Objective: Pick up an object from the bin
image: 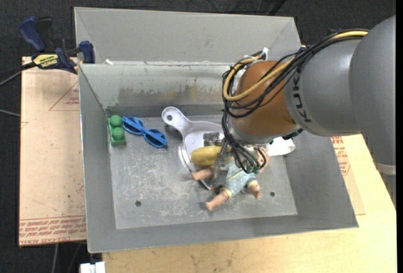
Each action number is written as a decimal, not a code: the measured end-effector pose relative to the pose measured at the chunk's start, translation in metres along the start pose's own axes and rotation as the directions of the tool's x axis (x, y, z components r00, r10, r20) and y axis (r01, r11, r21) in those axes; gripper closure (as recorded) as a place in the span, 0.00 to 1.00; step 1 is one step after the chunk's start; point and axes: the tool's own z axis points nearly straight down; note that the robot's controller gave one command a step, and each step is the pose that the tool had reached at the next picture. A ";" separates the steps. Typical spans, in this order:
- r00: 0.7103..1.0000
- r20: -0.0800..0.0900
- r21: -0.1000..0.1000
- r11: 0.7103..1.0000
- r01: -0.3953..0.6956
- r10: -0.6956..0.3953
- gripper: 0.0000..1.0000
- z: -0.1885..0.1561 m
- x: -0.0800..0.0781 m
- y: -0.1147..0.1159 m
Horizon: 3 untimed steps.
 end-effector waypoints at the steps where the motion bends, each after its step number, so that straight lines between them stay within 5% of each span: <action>1: 0.999 -0.030 0.003 1.000 -0.010 0.011 1.00 -0.025 0.010 -0.001; 2: 0.999 -0.013 0.001 0.999 -0.036 0.036 1.00 -0.086 0.000 -0.002; 3: 1.000 -0.025 0.002 1.000 -0.008 0.008 1.00 -0.147 0.005 -0.002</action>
Offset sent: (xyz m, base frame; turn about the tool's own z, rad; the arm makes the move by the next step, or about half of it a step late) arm 0.0040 -0.0050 0.1233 0.0564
